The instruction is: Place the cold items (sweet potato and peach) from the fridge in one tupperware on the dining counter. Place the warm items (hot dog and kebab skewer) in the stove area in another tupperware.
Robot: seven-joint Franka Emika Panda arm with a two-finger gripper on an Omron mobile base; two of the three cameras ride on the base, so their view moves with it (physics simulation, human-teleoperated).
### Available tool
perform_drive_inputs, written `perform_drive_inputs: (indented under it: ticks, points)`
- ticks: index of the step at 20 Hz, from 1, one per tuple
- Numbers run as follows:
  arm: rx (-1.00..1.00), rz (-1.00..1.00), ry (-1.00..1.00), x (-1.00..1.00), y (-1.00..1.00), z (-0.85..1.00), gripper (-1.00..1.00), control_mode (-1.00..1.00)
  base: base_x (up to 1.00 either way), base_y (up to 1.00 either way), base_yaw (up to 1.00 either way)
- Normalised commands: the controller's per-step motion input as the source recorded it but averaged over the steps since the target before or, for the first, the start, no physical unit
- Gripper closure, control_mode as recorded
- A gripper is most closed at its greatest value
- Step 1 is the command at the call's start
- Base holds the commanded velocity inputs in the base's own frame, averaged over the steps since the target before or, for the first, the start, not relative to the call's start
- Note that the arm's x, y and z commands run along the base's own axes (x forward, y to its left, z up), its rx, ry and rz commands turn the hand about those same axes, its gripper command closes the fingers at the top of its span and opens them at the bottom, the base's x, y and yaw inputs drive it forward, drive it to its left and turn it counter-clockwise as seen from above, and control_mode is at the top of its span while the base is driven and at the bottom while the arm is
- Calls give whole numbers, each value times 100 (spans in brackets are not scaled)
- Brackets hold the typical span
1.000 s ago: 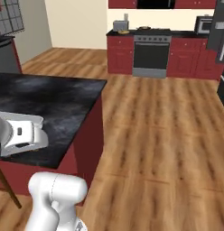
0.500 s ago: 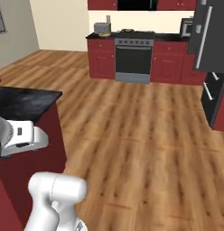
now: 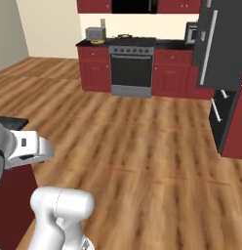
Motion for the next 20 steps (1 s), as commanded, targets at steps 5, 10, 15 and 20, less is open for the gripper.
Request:
perform_drive_inputs:
  ticks: [5,10,15,20]
  points:
    - [0,0,0,0,0,0,-100,100,100,1,-11]
    - [0,0,0,0,0,0,-100,100,100,12,-8]
    - [0,0,0,0,0,0,-100,100,100,22,0]
    - [0,0,0,0,0,0,-100,100,100,43,0]
